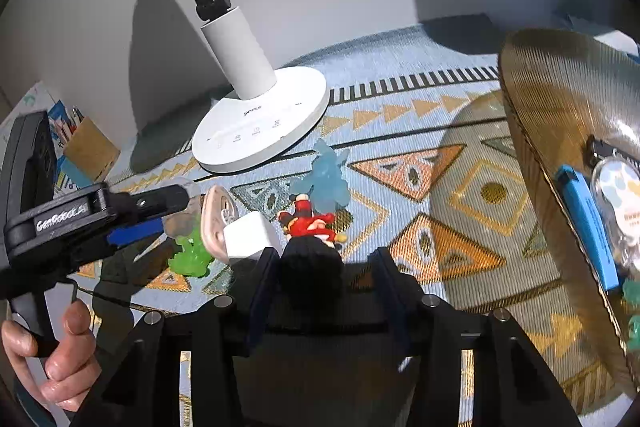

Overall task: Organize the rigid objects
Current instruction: 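Grasp the clear plastic cup with the left tool while the right tool grasps the red-and-black figure, then carry the clear cup and red-and-black figure over the amber bowl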

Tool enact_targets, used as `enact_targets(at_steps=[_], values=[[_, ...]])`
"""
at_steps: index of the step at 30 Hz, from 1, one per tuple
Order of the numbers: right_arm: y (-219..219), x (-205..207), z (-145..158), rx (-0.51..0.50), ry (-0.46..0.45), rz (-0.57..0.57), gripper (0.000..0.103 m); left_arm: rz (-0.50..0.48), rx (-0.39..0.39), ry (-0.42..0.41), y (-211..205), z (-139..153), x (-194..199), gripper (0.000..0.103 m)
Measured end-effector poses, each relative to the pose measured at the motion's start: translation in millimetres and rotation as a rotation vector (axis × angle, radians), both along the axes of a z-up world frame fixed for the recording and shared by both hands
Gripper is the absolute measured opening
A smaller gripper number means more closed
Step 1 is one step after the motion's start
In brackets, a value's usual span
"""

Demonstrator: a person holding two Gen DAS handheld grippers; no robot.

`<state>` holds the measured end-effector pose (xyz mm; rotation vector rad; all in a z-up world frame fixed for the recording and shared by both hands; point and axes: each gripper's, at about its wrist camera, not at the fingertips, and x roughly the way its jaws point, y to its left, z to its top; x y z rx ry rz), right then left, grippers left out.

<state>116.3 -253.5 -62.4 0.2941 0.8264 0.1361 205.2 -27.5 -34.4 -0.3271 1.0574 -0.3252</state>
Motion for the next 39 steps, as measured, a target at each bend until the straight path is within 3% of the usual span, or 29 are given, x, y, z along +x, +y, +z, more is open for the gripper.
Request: enact_targets(at_steps=[1, 3, 10, 19, 26, 32, 39], values=[[2, 1, 0, 0.007, 0.000, 0.015, 0.040, -0.007, 0.010, -0.003, -3, 0, 1, 0.044], [4, 1, -1, 0.019, -0.007, 0.032, 0.032, -0.021, 0.048, -0.021, -9, 0, 0, 0.043], [-3, -17, 8, 0.054, -0.032, 0.000, 0.031, -0.045, 0.043, -0.087, 2, 18, -24, 0.042], [-1, -90, 17, 0.083, -0.031, 0.004, 0.032, -0.077, 0.029, -0.125, 45, 39, -107, 0.042], [16, -124, -4, 0.068, 0.007, 0.020, 0.031, -0.099, 0.098, -0.178, 46, 26, -160, 0.042], [24, -139, -12, 0.038, 0.013, 0.046, 0.032, -0.119, 0.169, -0.205, 38, 8, -169, 0.042], [23, -142, -12, 0.038, 0.009, 0.052, 0.042, -0.139, 0.188, -0.238, 34, 4, -175, 0.042]])
